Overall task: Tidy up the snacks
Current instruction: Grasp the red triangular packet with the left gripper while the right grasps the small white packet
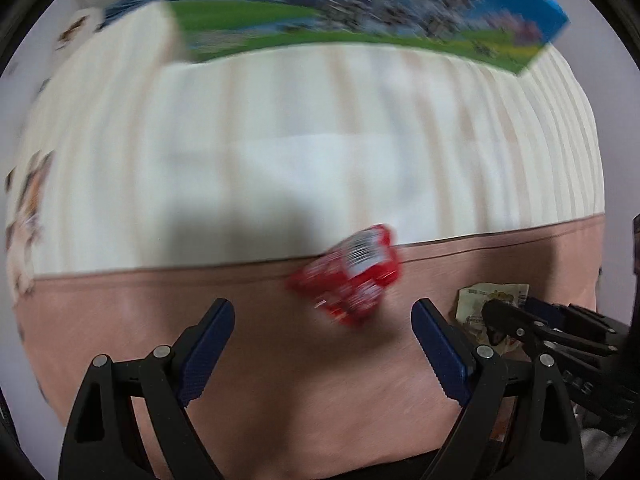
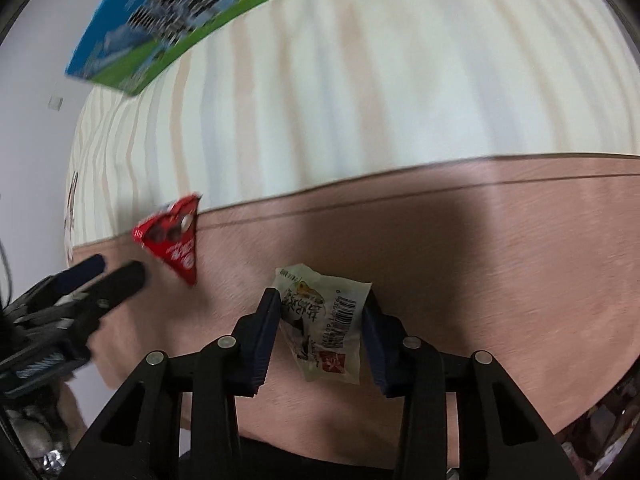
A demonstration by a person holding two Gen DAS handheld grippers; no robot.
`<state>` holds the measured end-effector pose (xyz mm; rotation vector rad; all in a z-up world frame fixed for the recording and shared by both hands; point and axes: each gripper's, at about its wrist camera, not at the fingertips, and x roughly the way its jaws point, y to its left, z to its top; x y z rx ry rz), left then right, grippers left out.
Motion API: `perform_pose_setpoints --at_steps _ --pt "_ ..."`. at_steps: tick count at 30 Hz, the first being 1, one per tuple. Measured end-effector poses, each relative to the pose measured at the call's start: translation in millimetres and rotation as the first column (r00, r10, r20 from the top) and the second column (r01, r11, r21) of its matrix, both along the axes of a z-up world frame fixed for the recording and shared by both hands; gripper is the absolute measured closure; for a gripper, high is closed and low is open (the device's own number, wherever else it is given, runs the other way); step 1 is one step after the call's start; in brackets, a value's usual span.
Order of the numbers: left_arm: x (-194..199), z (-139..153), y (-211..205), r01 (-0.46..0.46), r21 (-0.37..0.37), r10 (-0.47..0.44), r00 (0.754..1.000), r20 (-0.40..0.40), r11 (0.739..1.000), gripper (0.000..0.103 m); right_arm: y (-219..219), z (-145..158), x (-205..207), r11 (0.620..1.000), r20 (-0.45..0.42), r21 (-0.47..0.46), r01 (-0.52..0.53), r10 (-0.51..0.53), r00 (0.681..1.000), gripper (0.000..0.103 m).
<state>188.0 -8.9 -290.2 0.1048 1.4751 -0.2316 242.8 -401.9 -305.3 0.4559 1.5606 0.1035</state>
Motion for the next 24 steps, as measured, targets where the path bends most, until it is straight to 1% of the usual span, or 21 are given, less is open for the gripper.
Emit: perform_pose_setpoints --at_steps 1,2,4,6,7,10,11,13,15,16,17,18,19,22,23,24 --pt "4.4 -7.1 -8.2 0.019 0.002 -0.019 1.000 -0.013 1.000 0.013 -5.0 1.4 0.4 1.000 -0.003 0.014 0.017 -0.017 1.000 0.060" --pt "7.2 -11.5 -13.0 0.031 -0.006 -0.031 0.999 -0.019 1.000 0.017 -10.0 4.3 6.9 0.999 -0.004 0.025 0.034 -0.034 0.999 0.060" --pt "11.9 -22.1 -19.1 0.035 0.010 -0.035 0.999 -0.036 0.999 0.052 -15.6 3.4 5.0 0.997 -0.023 0.052 0.050 -0.049 0.999 0.058" --pt "12.7 -25.5 -19.8 0.026 0.003 -0.026 0.999 -0.041 1.000 0.052 -18.1 2.4 5.0 0.994 -0.036 0.086 0.073 -0.071 0.997 0.042" --pt "12.0 -25.4 -17.8 0.014 -0.003 -0.014 0.999 -0.040 1.000 0.053 -17.7 1.3 4.0 0.991 -0.040 0.109 0.083 -0.079 0.996 0.031" --pt "5.9 -25.5 -8.7 -0.007 -0.002 0.007 0.999 -0.047 1.000 0.053 -8.5 -5.7 2.7 0.990 -0.060 0.117 0.076 -0.069 0.996 0.028" --pt "3.5 -26.8 -4.5 -0.018 -0.005 0.018 0.998 -0.053 1.000 0.053 2.4 -10.5 6.5 0.991 -0.065 0.120 0.065 -0.057 0.996 0.025" --pt "-0.4 -29.3 2.9 -0.035 -0.011 0.035 0.997 -0.066 0.999 0.053 15.4 -16.3 6.4 0.995 -0.072 0.101 0.024 -0.017 0.997 0.024" --pt "-4.1 -32.8 7.8 -0.044 -0.010 0.043 0.996 -0.075 0.999 0.053 25.3 -19.1 6.3 0.998 -0.063 0.061 -0.015 0.018 0.998 0.023" --pt "-5.7 -34.7 9.4 -0.047 -0.007 0.046 0.996 -0.077 0.999 0.053 29.5 -20.5 6.5 0.999 -0.055 0.034 -0.033 0.035 0.998 0.025" --pt "-1.5 -34.9 7.9 -0.050 -0.005 0.049 0.996 -0.078 0.999 0.053 33.5 -22.0 6.6 0.998 -0.048 -0.007 -0.054 0.054 0.997 0.029" --pt "-2.1 -35.3 7.9 -0.054 -0.002 0.054 0.996 -0.077 0.999 0.053 36.6 -23.1 5.8 0.996 -0.042 -0.043 -0.076 0.074 0.996 0.040" --pt "-2.8 -34.3 6.6 -0.058 0.003 0.058 0.996 -0.073 0.998 0.053 40.0 -22.9 5.2 0.993 -0.027 -0.066 -0.101 0.099 0.995 0.045" --pt "-5.9 -30.8 6.1 -0.064 0.007 0.065 0.996 -0.061 0.998 0.054 41.6 -16.8 1.6 0.990 0.002 -0.084 -0.112 0.112 0.994 0.052" --pt "-7.2 -28.7 6.5 -0.072 -0.002 0.072 0.995 -0.064 0.997 0.054 38.5 -12.6 -0.8 0.992 0.016 -0.076 -0.101 0.102 0.995 0.056" --pt "-13.8 -29.5 6.0 -0.080 -0.011 0.079 0.995 -0.065 0.997 0.055 36.2 -8.4 -2.0 0.994 0.025 -0.062 -0.091 0.092 0.995 0.057"
